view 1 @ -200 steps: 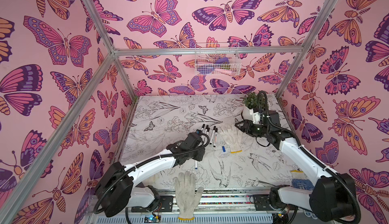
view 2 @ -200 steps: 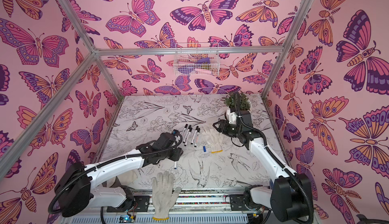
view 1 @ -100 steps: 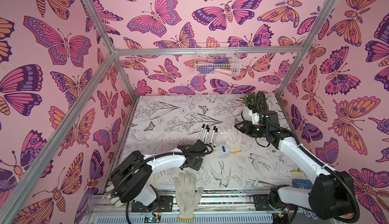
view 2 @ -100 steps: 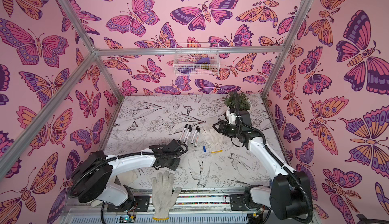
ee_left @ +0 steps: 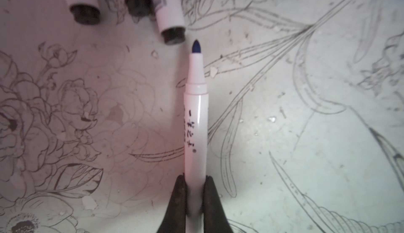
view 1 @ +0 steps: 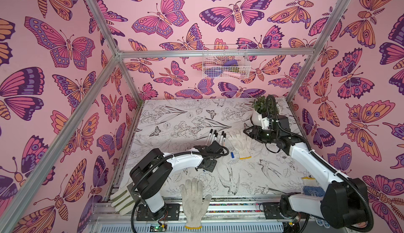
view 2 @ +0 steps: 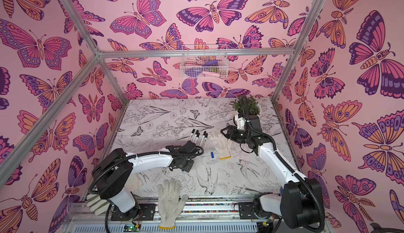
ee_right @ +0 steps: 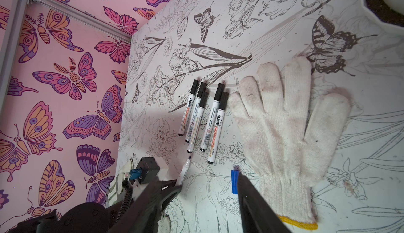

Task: Insert pens into pen caps
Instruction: Pick up a pen from the center of the table.

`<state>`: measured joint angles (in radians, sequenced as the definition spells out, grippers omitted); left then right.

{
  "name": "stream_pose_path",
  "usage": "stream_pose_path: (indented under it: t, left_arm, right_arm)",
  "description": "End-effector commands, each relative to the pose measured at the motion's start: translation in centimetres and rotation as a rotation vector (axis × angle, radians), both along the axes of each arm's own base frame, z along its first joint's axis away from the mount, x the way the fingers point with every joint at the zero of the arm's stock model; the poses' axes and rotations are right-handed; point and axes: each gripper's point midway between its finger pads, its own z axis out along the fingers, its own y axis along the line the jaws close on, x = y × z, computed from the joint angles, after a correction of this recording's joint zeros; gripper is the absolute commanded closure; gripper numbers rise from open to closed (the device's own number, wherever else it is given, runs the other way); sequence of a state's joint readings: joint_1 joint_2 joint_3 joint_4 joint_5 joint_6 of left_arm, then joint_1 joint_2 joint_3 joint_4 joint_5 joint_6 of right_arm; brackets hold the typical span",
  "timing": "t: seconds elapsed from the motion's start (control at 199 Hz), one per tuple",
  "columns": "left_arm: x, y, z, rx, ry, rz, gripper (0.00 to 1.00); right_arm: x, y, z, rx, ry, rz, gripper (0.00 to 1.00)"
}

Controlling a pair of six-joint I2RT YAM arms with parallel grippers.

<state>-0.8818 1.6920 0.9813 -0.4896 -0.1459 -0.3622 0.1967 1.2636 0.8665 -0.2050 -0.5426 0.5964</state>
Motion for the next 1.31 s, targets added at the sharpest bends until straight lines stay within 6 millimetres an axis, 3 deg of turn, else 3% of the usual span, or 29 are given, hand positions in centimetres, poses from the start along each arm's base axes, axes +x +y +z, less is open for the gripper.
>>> stream_pose_path:
  t: [0.0, 0.171, 0.331, 0.507, 0.713, 1.034, 1.215, 1.3]
  left_arm:
    - [2.3, -2.8, 4.3, -0.125, -0.107, -0.067, 1.0]
    - [4.7, -6.5, 11.2, -0.449, -0.236, -0.112, 1.0]
    - [5.2, -9.0, 14.7, -0.585, -0.265, -0.182, 1.0]
    - [4.7, -10.7, 15.9, -0.66, -0.239, -0.248, 1.0]
    - [3.4, -11.4, 16.4, -0.706, -0.217, -0.303, 1.0]
    - [2.4, -12.4, 16.3, -0.728, -0.182, -0.364, 1.0]
    - [2.8, -12.5, 16.3, -0.725, -0.195, -0.354, 1.0]
    - [3.0, -12.5, 16.3, -0.72, -0.2, -0.345, 1.0]
  right_arm:
    - [-1.0, 1.3, -0.2, 0.009, -0.011, 0.08, 0.42]
    - [-3.4, 5.1, 0.0, 0.076, -0.011, 0.27, 0.43]
    - [-5.1, 8.0, 1.4, 0.092, -0.064, 0.412, 0.43]
    - [-4.5, 8.8, 2.0, 0.11, -0.083, 0.418, 0.44]
    - [-3.3, 8.8, 1.8, 0.09, -0.092, 0.383, 0.48]
    - [-2.7, 8.8, 2.3, 0.092, -0.115, 0.362, 0.63]
    - [-2.4, 8.6, 2.3, 0.083, -0.112, 0.344, 0.92]
    - [-2.3, 8.3, 2.0, 0.066, -0.101, 0.326, 1.0]
